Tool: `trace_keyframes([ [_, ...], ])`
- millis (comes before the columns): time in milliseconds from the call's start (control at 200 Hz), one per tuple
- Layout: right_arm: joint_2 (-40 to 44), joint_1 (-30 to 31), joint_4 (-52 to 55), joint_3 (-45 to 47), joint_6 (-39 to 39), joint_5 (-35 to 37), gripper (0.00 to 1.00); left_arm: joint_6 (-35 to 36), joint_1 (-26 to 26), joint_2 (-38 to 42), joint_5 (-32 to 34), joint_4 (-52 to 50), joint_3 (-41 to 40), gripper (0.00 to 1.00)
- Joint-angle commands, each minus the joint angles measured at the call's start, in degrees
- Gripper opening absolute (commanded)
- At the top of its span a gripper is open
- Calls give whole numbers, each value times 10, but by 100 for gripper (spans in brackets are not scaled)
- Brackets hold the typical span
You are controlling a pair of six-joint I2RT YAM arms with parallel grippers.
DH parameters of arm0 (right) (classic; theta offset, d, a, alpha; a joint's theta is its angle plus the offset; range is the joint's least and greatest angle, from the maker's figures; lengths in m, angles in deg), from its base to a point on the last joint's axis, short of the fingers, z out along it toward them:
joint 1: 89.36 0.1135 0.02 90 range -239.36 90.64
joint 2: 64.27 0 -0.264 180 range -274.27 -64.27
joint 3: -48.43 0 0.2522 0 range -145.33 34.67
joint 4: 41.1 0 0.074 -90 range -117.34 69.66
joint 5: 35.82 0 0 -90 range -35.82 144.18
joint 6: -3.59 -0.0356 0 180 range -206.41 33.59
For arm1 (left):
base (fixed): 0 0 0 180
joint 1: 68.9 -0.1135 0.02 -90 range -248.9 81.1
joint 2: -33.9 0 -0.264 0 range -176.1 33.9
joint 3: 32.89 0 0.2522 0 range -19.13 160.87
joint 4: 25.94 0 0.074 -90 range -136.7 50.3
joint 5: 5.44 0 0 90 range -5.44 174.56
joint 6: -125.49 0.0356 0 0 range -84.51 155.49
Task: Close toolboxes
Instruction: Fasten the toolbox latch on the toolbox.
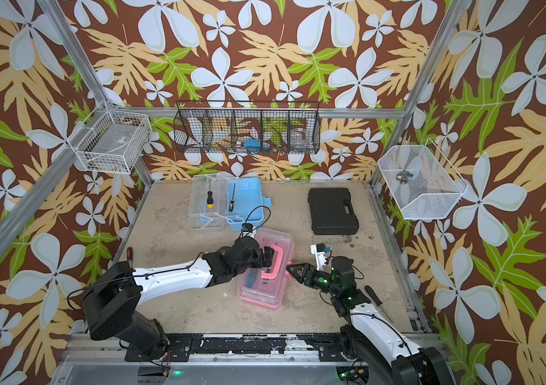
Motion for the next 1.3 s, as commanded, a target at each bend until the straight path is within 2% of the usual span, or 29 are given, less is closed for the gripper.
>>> trace_keyframes([
  [0, 1, 4, -28, -3, -8, -11, 59, 15, 3, -10, -32, -97, -10, 98],
  [340, 5, 7, -13, -5, -5, -7, 58, 13, 6, -14, -35, -89, -12, 98],
  [991, -26, 11, -77, 37, -23, -3, 56, 7, 7, -15, -49, -76, -15, 96],
  [1296, -65, 11, -141, 62, -33, -3, 55, 6, 9, -16, -59, -68, -14, 95],
])
